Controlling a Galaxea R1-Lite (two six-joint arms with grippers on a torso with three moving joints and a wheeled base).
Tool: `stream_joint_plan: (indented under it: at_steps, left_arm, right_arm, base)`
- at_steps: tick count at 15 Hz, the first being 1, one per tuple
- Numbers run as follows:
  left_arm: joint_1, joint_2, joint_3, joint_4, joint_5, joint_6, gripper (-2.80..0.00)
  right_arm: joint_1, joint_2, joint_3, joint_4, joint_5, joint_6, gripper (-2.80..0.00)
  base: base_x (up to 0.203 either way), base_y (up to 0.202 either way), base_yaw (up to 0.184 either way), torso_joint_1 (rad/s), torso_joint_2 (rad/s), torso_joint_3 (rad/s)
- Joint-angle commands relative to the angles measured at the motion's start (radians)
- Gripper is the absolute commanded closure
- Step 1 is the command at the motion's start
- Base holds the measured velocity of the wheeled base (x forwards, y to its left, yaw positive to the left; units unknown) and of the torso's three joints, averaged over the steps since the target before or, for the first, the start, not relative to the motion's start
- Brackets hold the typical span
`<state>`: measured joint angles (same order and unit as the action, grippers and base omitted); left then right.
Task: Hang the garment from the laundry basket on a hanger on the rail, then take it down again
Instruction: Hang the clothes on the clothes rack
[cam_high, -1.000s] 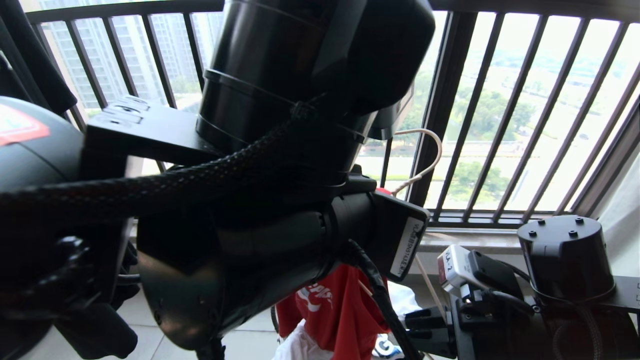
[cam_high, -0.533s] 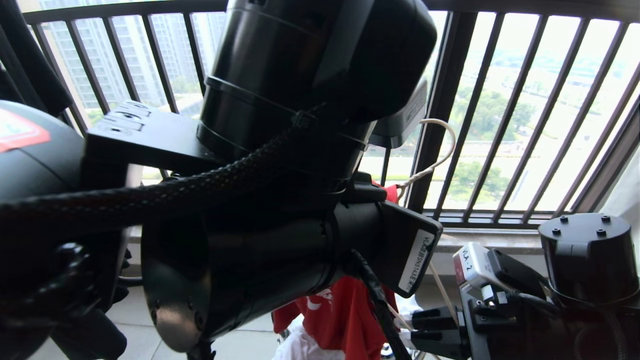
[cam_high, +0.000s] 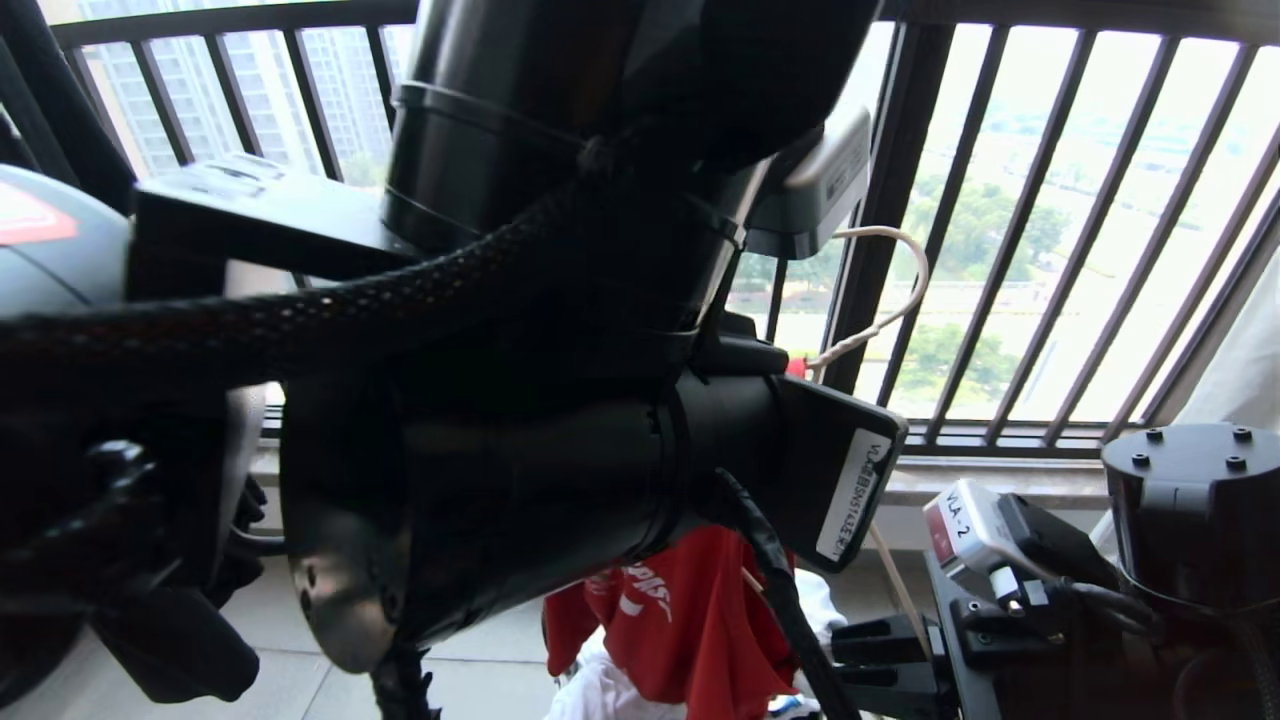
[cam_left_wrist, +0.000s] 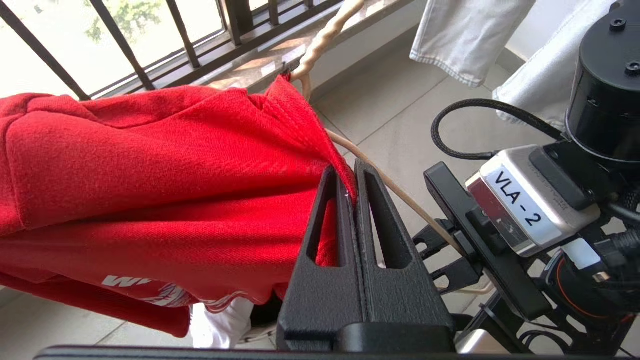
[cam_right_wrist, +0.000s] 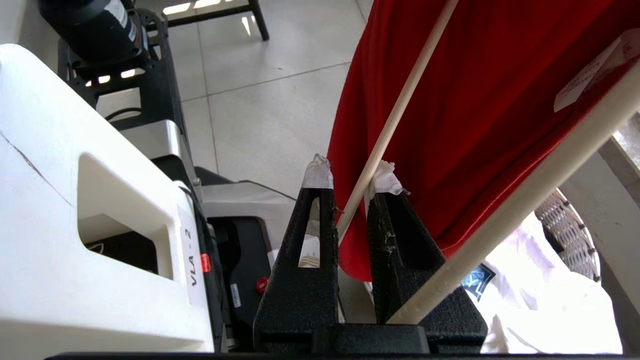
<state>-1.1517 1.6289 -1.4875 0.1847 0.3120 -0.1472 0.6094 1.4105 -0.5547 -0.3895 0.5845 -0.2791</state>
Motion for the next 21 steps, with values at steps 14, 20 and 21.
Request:
stream_joint_plan:
  at_steps: [14,20,21]
  left_arm:
    - [0.083,-0.101,-0.048,0.004,0.093,0.063,0.00]
    - [0.182,-0.126,-0.152,0.002,0.118,0.192,0.00]
    - [0.199,-0.125,-0.152,0.001,0.140,0.225,0.00]
  right_arm:
    - [-0.140,-0.005,-0.039,-0.061,-0.017,0.031,0.00]
    - [-0.143,0.007,-0.027,-0.060,-0.018,-0.008,0.00]
    - [-0.143,0.007,-0.021,-0.058,-0.018,-0.009,0.00]
  base:
    - [0.000,0.000,0.000,0.000,0.00,0.000]
    - [0.000,0.000,0.000,0.000,0.00,0.000]
    - [0.000,0.000,0.000,0.000,0.00,0.000]
